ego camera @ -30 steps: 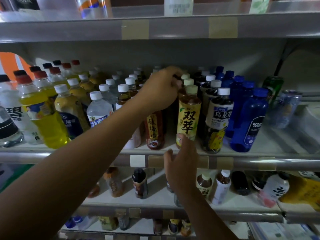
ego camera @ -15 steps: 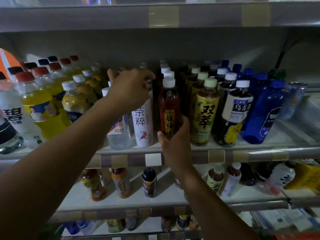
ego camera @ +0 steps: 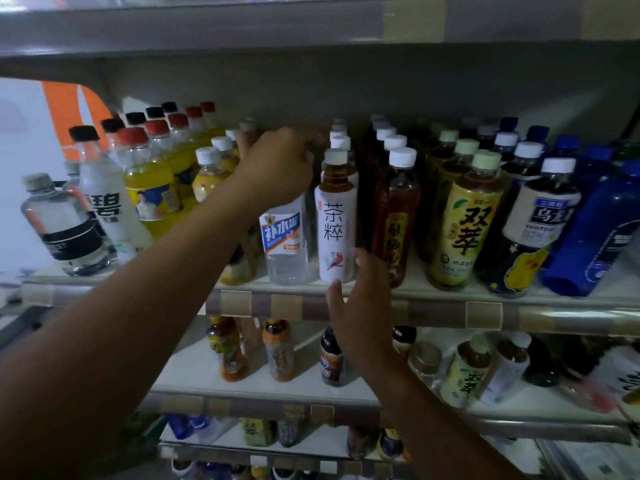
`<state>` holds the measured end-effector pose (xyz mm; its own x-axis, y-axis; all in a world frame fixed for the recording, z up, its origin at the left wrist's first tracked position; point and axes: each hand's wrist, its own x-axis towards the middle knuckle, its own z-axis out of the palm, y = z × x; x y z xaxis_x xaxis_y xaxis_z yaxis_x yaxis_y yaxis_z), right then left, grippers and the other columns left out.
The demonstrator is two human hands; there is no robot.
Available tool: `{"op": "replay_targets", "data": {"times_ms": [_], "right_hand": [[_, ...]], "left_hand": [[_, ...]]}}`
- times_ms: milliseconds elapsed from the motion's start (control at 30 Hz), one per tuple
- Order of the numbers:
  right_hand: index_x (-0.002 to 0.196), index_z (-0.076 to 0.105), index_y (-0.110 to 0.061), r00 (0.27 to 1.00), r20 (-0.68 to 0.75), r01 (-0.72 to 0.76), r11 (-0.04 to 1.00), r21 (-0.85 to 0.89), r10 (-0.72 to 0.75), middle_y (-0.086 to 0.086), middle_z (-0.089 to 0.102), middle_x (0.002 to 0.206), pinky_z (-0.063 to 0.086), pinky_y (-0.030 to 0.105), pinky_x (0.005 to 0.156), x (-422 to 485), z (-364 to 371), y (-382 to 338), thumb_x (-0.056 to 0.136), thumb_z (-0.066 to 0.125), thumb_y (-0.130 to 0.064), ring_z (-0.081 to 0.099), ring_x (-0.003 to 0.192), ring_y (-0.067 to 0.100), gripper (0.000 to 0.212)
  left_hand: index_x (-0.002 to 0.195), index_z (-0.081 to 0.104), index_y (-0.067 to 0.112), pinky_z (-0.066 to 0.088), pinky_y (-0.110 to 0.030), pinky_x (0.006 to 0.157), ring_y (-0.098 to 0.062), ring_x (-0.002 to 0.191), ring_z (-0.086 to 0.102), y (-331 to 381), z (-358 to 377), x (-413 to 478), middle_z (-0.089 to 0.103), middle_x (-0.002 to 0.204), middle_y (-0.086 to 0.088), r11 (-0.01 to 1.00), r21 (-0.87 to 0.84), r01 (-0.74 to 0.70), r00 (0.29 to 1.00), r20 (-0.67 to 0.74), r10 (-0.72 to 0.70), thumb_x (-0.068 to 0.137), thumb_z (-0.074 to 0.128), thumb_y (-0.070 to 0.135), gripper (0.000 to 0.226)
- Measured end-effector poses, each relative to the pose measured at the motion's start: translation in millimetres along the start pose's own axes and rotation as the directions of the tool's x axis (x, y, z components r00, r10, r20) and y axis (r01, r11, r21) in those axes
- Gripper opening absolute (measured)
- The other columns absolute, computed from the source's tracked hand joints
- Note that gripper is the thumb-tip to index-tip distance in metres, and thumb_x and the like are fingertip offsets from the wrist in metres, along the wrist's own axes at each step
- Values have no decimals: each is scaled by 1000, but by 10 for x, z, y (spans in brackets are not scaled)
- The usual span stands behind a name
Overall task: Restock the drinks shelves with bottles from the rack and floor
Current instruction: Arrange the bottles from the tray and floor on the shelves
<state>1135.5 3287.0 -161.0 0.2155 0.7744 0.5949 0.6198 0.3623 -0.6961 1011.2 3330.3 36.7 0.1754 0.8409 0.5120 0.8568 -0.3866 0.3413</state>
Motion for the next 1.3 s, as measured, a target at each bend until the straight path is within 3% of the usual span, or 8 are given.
{"op": "replay_targets", "data": {"times_ms": [100,233,367,667,833,967,1167,1300], "right_hand": [[145,38,-16,1000,0,-21,997,-72,21,9,50,144,55,39,96,34,130,-77,90,67,-28,53,128,22,64],[143,39,-12,997,-50,-66,983,-173,58,14,53,139,57,39,91,81,272,-136,85,73,-30,58,122,27,70],[143,33,-11,995,-81,-74,981,-181,60,18,56,137,61,40,82,103,377,-167,85,73,-30,65,113,29,73],[149,25,-14,990,-136,-61,986,-152,40,19,53,141,59,46,87,159,375,-157,86,74,-20,62,118,33,79],[148,27,-12,989,-142,-54,992,-118,37,19,54,141,60,47,86,142,383,-128,87,74,-17,62,118,33,78],[149,22,-20,990,-131,-58,994,-93,45,17,50,145,59,42,89,98,328,-80,91,69,-24,60,122,31,75],[146,32,-16,984,-175,8,998,-59,-19,13,40,150,49,44,104,-82,328,-160,91,63,-11,45,136,27,63],[142,39,-13,990,-142,-22,1000,-8,21,13,38,148,50,35,101,-171,449,-308,91,64,-8,44,133,27,57]], "left_hand": [[132,56,26,37,-43,105,-28,119,56,-19,20,-16,65,125,-5,996,61,-72,997,36,70,99,49,22,34],[146,41,29,28,-58,111,-30,127,51,3,81,69,62,129,-5,988,141,-63,990,136,44,100,46,41,48],[143,42,30,16,-55,112,-29,127,49,29,203,102,65,125,-2,972,227,-55,995,99,33,97,48,48,50],[109,63,28,25,-41,104,-23,111,55,35,235,143,67,106,3,995,78,-64,997,-40,67,92,60,36,19],[120,62,28,25,-47,109,-26,115,55,35,242,100,68,110,0,992,103,-68,997,-19,70,95,56,41,29],[145,38,27,21,-50,114,-27,121,53,15,233,-22,68,118,0,998,51,-37,999,23,36,97,54,34,51],[140,48,22,20,-45,114,-24,134,44,-215,225,-483,55,140,-3,990,-6,-138,974,-184,134,93,51,10,48],[141,48,14,28,-42,109,-30,137,37,-334,194,-827,48,144,-10,988,-81,-133,965,-240,110,82,22,27,65]]}}
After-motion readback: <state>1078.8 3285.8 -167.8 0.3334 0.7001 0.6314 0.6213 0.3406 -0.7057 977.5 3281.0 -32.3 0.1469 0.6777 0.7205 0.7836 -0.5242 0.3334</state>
